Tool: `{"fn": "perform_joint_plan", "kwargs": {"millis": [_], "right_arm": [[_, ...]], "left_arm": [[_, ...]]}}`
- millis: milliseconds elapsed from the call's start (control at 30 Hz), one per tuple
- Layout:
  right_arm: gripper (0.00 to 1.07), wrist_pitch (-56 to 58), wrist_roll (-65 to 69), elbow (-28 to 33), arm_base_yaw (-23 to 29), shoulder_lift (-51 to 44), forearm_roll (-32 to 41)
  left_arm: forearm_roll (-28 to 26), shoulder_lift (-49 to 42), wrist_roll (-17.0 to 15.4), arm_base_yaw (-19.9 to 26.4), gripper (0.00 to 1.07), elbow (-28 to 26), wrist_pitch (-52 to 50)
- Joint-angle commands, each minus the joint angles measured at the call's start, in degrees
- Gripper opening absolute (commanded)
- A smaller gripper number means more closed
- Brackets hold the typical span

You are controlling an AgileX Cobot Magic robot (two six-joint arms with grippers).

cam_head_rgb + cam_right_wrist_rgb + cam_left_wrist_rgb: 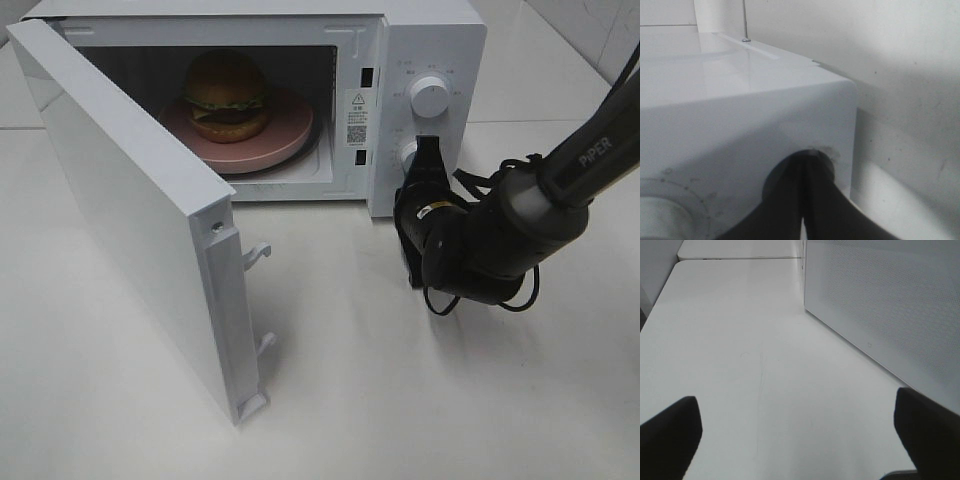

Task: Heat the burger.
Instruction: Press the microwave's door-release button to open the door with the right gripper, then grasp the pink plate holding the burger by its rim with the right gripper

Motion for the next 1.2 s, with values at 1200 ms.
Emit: {"fn": "perform_joint_plan", "kwargs": {"millis": [1200], "right_arm": [[0.02, 2.46, -1.78, 17.19, 1.20, -16.56, -5.73]], "left_arm": [[0.11, -0.23, -0.17, 0.11, 0.99, 0.11, -0.92]]}}
